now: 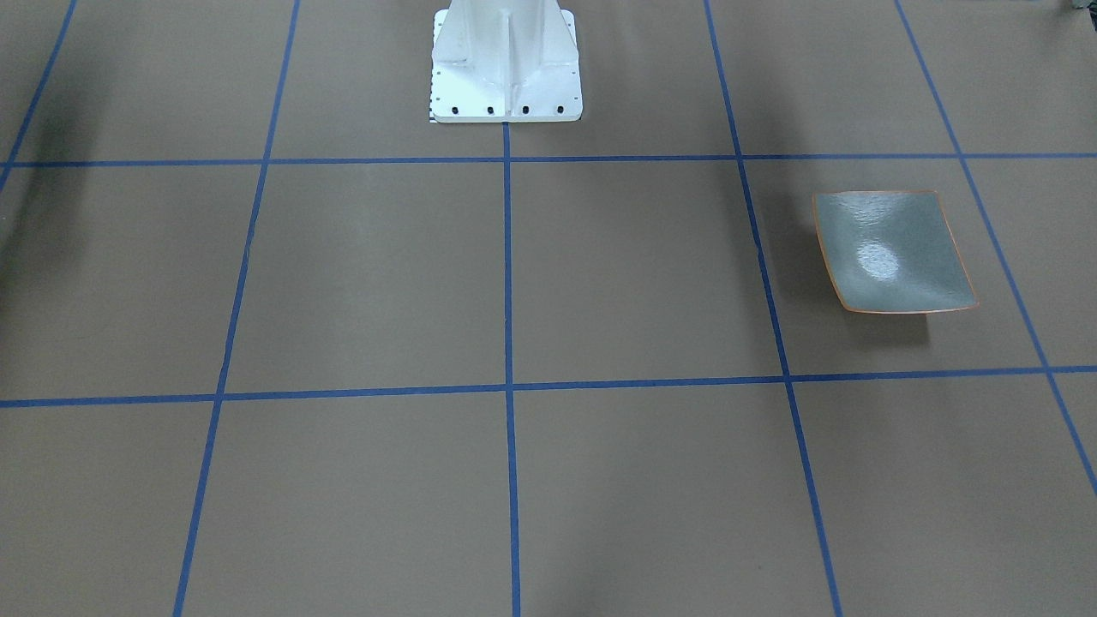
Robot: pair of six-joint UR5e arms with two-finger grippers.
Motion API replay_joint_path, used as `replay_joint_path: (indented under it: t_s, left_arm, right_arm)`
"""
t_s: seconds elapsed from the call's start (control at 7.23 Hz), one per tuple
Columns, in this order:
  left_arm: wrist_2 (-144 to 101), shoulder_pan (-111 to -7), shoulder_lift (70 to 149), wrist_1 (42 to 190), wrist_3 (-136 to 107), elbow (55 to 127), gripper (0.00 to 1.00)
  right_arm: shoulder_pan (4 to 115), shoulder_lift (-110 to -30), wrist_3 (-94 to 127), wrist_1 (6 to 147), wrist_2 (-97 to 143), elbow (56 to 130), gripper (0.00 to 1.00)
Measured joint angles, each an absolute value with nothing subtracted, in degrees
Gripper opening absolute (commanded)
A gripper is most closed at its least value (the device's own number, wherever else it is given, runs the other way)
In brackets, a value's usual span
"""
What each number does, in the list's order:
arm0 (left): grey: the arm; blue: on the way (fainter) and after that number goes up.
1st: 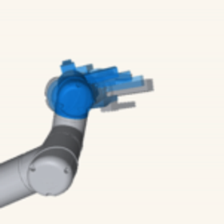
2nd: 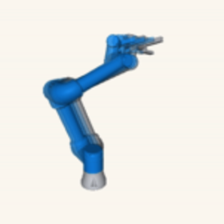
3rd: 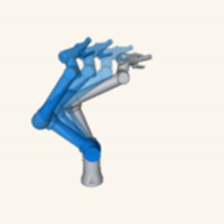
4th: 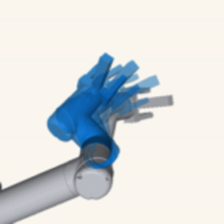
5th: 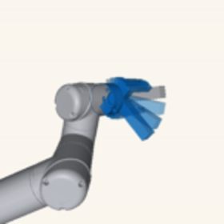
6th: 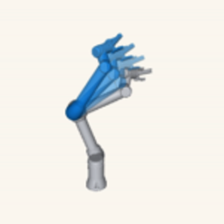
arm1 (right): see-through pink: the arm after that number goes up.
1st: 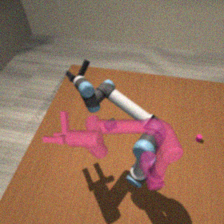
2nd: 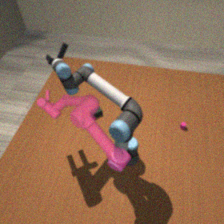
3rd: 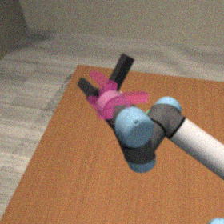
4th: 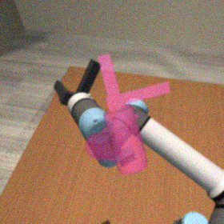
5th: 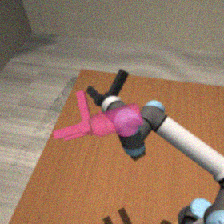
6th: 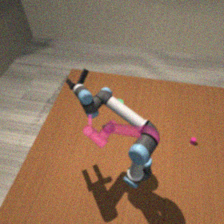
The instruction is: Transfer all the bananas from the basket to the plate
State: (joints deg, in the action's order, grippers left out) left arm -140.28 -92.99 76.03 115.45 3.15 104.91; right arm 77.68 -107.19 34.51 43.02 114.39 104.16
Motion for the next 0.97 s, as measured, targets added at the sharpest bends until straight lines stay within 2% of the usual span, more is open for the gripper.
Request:
replay_joint_path:
  t_s: [0.55, 0.97]
  left_arm:
    - [-143.73, -92.84, 78.64, 125.98, -3.27, 104.56, 1.00]
    - [-148.69, -91.76, 82.76, 131.70, -18.04, 104.83, 1.00]
  right_arm:
    - [74.61, -93.91, 35.30, 39.97, 122.00, 106.65, 0.00]
    - [62.71, -82.49, 38.00, 42.33, 118.71, 106.90, 0.00]
